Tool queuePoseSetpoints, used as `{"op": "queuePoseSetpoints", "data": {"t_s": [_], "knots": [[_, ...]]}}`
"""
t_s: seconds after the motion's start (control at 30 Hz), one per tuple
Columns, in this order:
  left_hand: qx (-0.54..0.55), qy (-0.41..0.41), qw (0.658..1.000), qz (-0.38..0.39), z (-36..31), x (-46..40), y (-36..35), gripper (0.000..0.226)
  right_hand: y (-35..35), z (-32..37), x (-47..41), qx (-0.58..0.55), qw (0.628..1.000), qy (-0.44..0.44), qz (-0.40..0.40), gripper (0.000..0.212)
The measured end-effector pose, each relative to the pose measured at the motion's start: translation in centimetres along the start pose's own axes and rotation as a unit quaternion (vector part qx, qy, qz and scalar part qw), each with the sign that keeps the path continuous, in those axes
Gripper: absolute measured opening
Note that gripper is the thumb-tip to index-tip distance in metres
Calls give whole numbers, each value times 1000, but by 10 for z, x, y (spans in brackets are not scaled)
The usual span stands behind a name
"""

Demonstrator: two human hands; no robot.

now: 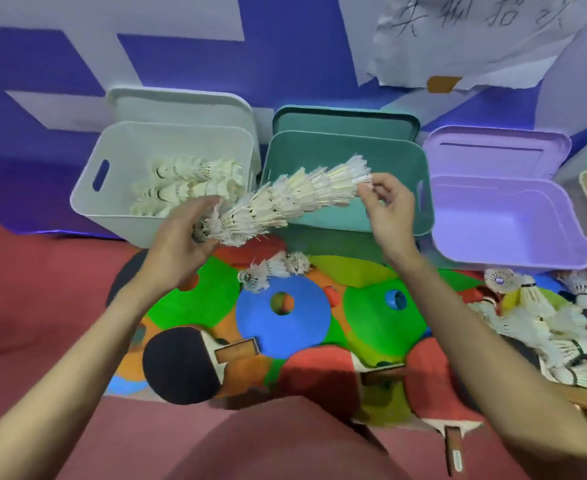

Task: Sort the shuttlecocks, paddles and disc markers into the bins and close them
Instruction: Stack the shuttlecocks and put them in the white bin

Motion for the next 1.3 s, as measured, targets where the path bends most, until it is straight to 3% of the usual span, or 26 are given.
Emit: {"op": "queuePoseSetpoints", "data": {"t_s": [0.17, 0.37, 0.5, 0.57, 0.7, 0.8, 0.9, 1.0, 1.07, 1.17, 1.3], "knots": [[-34, -6, 999, 9, 69, -45, 61, 63, -104, 2, -12, -38, 998, -31, 32, 24], [-70, 89, 993, 30, 154, -99, 91, 65, -199, -20, -16, -22, 995, -71, 65, 5], [-117, 105, 984, 80, 178, -113, 79, 66, -226, -38, -13, 34, 987, -110, 111, 4], [-147, 97, 978, 111, 183, -113, 68, 65, -235, -43, -9, 68, 980, -116, 150, 14], [-174, 98, 963, 180, 199, -112, 53, 56, -244, -48, 0, 140, 958, -122, 216, 7], [-203, 88, 951, 216, 203, -111, 48, 53, -248, -48, -3, 190, 940, -114, 260, 18], [-216, 88, 941, 245, 208, -114, 44, 54, -255, -46, -10, 257, 903, -107, 327, 38], [-235, 85, 925, 288, 215, -118, 40, 57, -265, -41, -12, 345, 849, -66, 396, 43], [-237, 94, 918, 303, 220, -119, 40, 59, -271, -35, -7, 411, 796, -21, 444, 43], [-231, 98, 920, 302, 223, -121, 42, 53, -275, -27, -2, 522, 697, 36, 491, 27], [-217, 104, 931, 274, 223, -121, 43, 49, -275, -20, -8, 558, 661, 44, 500, 36]]}}
Point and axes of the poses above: each hand's wrist, its own x-axis away from the middle knuckle, its own y-axis out of the back of the hand, z = x × y, the point moved 9 cm from there along -x, towards the middle knuckle, and after that the axes turned 10 degrees about y, right-handed, at the moved point
